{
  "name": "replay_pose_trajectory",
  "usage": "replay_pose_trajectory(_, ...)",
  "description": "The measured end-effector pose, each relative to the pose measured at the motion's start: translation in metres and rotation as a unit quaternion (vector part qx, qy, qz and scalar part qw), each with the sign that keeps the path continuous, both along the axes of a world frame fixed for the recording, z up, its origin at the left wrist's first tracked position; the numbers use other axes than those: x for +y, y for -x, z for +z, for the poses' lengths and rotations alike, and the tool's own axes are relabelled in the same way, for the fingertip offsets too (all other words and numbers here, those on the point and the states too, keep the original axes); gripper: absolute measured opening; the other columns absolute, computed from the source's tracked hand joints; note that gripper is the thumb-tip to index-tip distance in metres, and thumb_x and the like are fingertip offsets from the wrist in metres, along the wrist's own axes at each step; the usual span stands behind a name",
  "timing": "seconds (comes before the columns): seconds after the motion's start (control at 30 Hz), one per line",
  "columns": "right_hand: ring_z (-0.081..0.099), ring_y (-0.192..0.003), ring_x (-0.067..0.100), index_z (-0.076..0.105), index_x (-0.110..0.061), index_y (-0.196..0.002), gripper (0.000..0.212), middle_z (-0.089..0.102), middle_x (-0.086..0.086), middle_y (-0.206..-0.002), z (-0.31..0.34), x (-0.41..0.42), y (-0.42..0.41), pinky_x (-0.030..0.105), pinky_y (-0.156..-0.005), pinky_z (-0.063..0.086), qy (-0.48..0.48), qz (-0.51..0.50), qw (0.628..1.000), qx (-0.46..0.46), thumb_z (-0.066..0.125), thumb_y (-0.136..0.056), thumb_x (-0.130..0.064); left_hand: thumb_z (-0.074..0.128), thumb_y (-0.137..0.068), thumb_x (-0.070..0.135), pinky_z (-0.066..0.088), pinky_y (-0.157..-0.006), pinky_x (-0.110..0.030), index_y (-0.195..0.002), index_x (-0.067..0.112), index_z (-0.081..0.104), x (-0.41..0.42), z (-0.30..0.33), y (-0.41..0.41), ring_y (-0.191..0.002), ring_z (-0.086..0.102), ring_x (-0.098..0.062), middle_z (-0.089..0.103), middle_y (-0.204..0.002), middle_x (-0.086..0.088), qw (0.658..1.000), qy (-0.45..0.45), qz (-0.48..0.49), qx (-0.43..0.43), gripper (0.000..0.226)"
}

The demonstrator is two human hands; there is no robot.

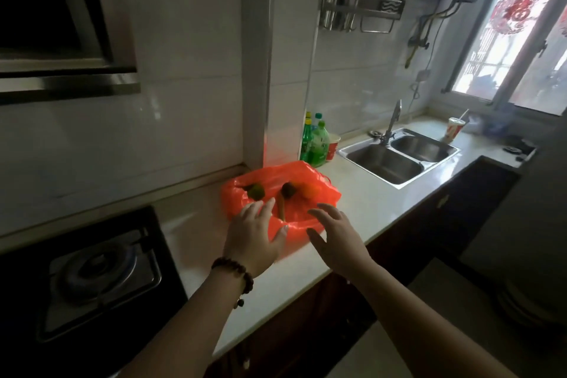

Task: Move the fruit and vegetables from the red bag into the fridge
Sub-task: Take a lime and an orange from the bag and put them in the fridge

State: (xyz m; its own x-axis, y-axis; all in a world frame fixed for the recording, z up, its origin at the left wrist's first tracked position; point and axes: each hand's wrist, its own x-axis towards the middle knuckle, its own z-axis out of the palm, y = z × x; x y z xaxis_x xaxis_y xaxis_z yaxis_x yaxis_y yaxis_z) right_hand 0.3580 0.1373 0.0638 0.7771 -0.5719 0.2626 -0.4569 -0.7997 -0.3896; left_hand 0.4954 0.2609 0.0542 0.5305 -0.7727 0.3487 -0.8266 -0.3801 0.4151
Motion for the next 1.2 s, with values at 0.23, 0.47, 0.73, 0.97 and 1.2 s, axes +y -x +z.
replay_pose_trajectory(0.23, 0.037, -0.132, 0.021, 0.049, -0.024, -0.133, 0.040, 0.040, 0.000, -0.145, -0.021, -0.081, -0.047, 0.035, -0.104, 0.038, -0.023, -0.017, 1.000, 0.007, 0.053, -0.093, -0.031, 0.043, -0.091, 0.047, 0.020, -0.113, -0.035, -0.145, 0.021, 0.028, -0.082, -0.026, -0.050, -0.138, 0.023, -0.021, 0.032, -0.148, -0.004, 0.999, -0.024, 0.007, 0.043, 0.062)
replay_pose_trajectory(0.47, 0.038, -0.131, 0.021, 0.051, -0.021, -0.133, 0.041, 0.041, 0.002, -0.143, -0.050, -0.155, -0.068, 0.032, -0.104, 0.036, -0.058, -0.023, 0.998, 0.031, 0.056, -0.092, -0.025, 0.044, -0.090, 0.047, 0.020, -0.114, -0.034, -0.143, 0.020, 0.031, -0.152, -0.056, -0.074, -0.137, 0.023, -0.019, 0.034, -0.147, -0.004, 0.997, -0.055, 0.002, 0.057, 0.061)
replay_pose_trajectory(0.73, 0.046, -0.125, 0.026, 0.055, -0.017, -0.127, 0.041, 0.050, 0.005, -0.136, -0.081, -0.246, -0.122, 0.039, -0.103, 0.041, -0.077, 0.045, 0.996, 0.022, 0.058, -0.086, -0.014, 0.045, -0.089, 0.044, 0.017, -0.113, -0.029, -0.142, 0.019, 0.034, -0.227, -0.098, -0.097, -0.138, 0.023, -0.019, 0.034, -0.147, -0.004, 0.994, -0.080, 0.041, 0.069, 0.059)
replay_pose_trajectory(0.97, 0.035, -0.135, 0.022, 0.046, -0.021, -0.137, 0.047, 0.042, 0.002, -0.144, -0.119, -0.314, -0.178, 0.032, -0.110, 0.029, -0.060, 0.176, 0.978, 0.093, 0.052, -0.090, -0.020, 0.050, -0.091, 0.029, 0.014, -0.113, -0.027, -0.146, 0.025, 0.021, -0.303, -0.139, -0.128, -0.141, 0.009, -0.017, 0.016, -0.154, -0.002, 0.979, -0.145, 0.092, 0.108, 0.063)
replay_pose_trajectory(1.2, 0.019, -0.142, 0.027, 0.029, -0.028, -0.146, 0.059, 0.025, 0.002, -0.155, -0.151, -0.378, -0.210, 0.042, -0.115, 0.023, -0.092, 0.171, 0.969, 0.155, 0.052, -0.092, -0.032, 0.052, -0.082, 0.025, 0.026, -0.110, -0.039, -0.148, 0.026, 0.010, -0.362, -0.163, -0.147, -0.135, 0.020, -0.028, 0.017, -0.148, -0.008, 0.952, -0.233, 0.140, 0.139, 0.078)
